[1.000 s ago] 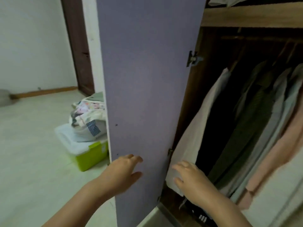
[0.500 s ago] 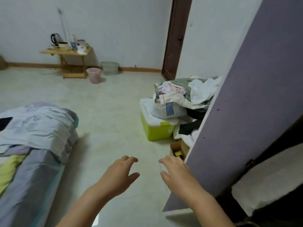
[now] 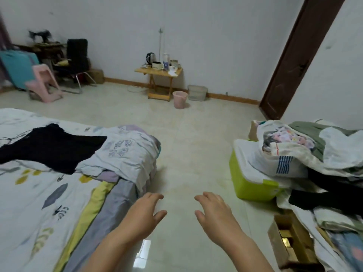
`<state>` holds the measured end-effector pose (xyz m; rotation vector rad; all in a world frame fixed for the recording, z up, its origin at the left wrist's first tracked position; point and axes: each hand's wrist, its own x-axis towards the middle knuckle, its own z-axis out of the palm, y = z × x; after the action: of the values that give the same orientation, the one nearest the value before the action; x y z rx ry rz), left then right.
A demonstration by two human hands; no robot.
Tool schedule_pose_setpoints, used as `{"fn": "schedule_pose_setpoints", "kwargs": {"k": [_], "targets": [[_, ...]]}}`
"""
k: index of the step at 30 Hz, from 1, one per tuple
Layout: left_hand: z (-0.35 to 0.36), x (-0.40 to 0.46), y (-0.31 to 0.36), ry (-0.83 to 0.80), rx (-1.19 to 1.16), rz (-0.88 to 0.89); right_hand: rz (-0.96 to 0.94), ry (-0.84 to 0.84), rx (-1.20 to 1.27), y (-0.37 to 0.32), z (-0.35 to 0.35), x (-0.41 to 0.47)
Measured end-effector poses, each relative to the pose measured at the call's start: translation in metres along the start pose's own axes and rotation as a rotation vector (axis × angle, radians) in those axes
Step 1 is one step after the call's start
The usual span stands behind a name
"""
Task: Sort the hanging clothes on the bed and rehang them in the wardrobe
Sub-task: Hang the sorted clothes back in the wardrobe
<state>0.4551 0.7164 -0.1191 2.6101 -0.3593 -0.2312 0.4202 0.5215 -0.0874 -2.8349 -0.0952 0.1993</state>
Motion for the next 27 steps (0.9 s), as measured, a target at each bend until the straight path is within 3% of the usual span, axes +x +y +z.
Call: {"fn": "schedule_pose_setpoints", "kwargs": {"k": [11, 27], "targets": [[-0.061, 0.053, -0.112, 0.064, -0.058, -0.190, -0.215, -0.126, -0.025, -0.094, 0.025, 0.144], [-0.105, 0.256, -0.187, 0.174, -0.140, -0.513, -0.540, -0.241, -0.096, -0.115, 0.005, 0.429]]}}
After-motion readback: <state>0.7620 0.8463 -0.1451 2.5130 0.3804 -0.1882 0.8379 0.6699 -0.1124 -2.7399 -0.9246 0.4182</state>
